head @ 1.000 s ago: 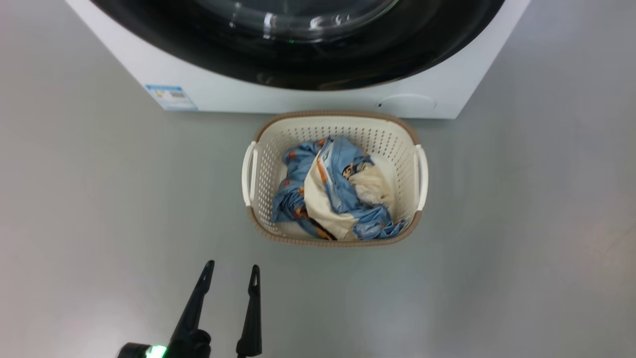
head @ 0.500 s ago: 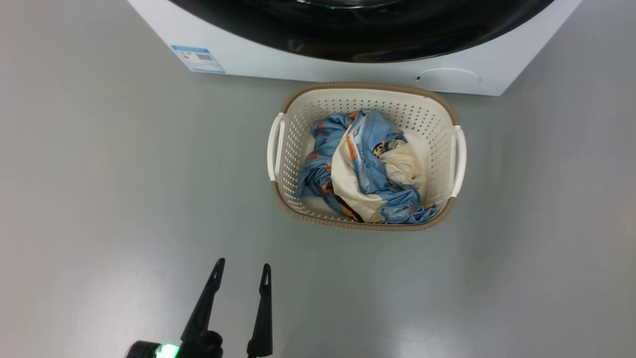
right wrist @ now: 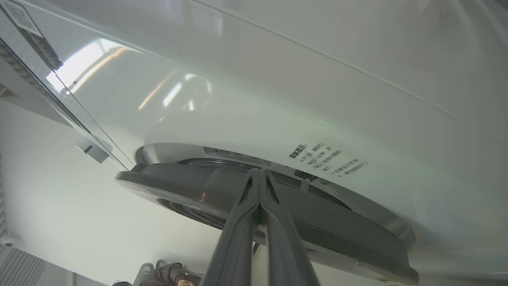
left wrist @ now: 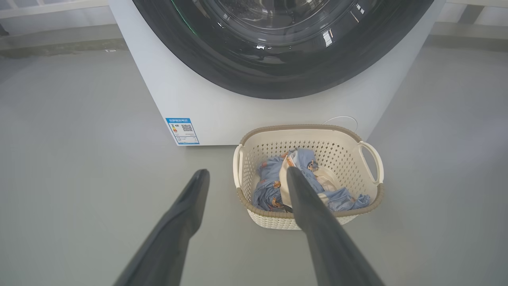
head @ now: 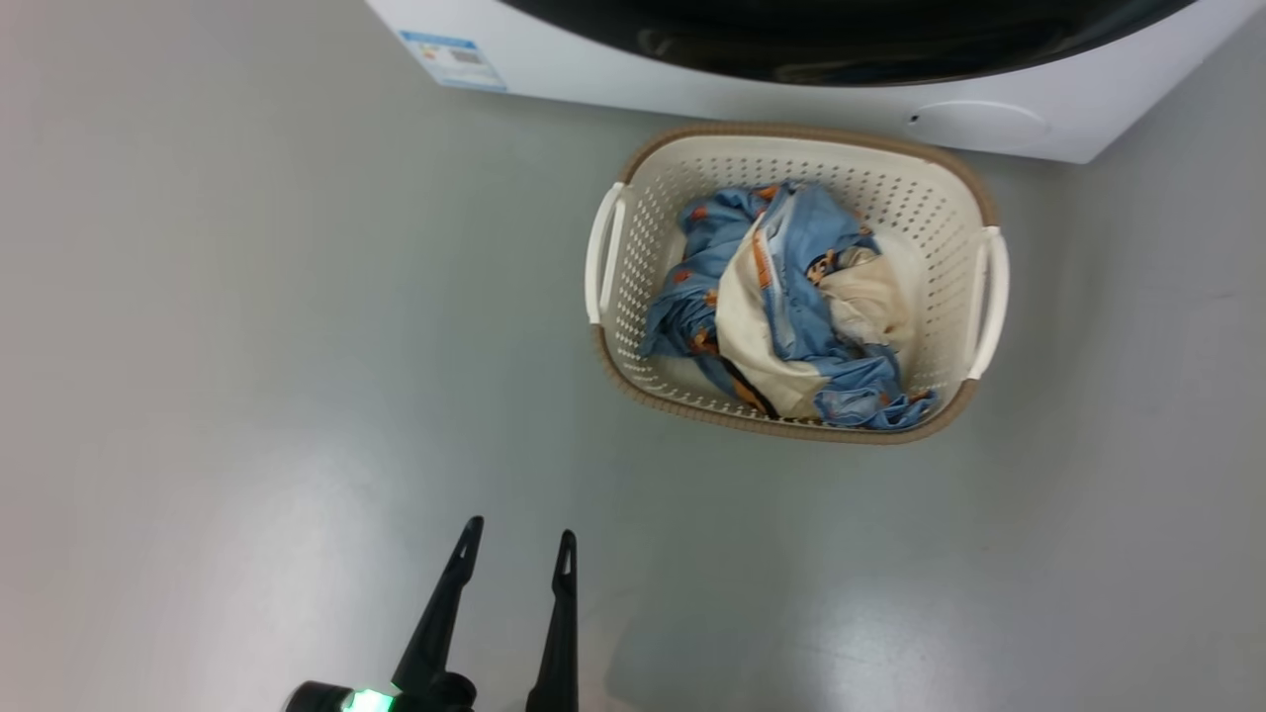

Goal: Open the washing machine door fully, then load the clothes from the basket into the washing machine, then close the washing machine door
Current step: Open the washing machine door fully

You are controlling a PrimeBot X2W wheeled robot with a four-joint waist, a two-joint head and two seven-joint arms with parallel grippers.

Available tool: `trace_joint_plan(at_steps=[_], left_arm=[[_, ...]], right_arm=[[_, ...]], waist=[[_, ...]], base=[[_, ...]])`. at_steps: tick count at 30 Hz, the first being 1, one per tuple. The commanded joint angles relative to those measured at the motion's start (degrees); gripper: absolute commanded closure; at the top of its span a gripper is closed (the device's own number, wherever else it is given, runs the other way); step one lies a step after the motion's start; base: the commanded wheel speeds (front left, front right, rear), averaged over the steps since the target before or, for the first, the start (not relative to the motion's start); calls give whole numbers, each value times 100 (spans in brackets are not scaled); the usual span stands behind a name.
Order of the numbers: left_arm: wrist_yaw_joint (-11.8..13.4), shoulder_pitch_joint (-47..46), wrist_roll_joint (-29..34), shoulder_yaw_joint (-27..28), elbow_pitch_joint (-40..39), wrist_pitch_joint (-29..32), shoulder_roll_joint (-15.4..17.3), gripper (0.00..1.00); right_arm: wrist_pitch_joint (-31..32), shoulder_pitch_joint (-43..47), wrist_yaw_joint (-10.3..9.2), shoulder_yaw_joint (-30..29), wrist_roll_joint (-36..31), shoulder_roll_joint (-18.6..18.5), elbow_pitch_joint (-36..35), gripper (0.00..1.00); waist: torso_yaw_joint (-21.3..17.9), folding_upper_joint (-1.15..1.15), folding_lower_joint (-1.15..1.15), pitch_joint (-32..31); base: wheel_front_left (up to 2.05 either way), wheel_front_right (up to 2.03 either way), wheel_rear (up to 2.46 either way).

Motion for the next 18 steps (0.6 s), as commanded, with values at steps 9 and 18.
trace_joint_plan(at_steps=[9,18], left_arm=[[227,212,-73,-62,-305,-36,21,0],[291,416,-116,-93,-423,-36,21,0]], right_arm=[[231,-431,10,241,-69,-269,-214,100],[374,-661,10,418,-139,-436,-234,100]], waist=[[390,0,0,316],[581,0,0,392]], base=[[0,0,0],[0,0,0]])
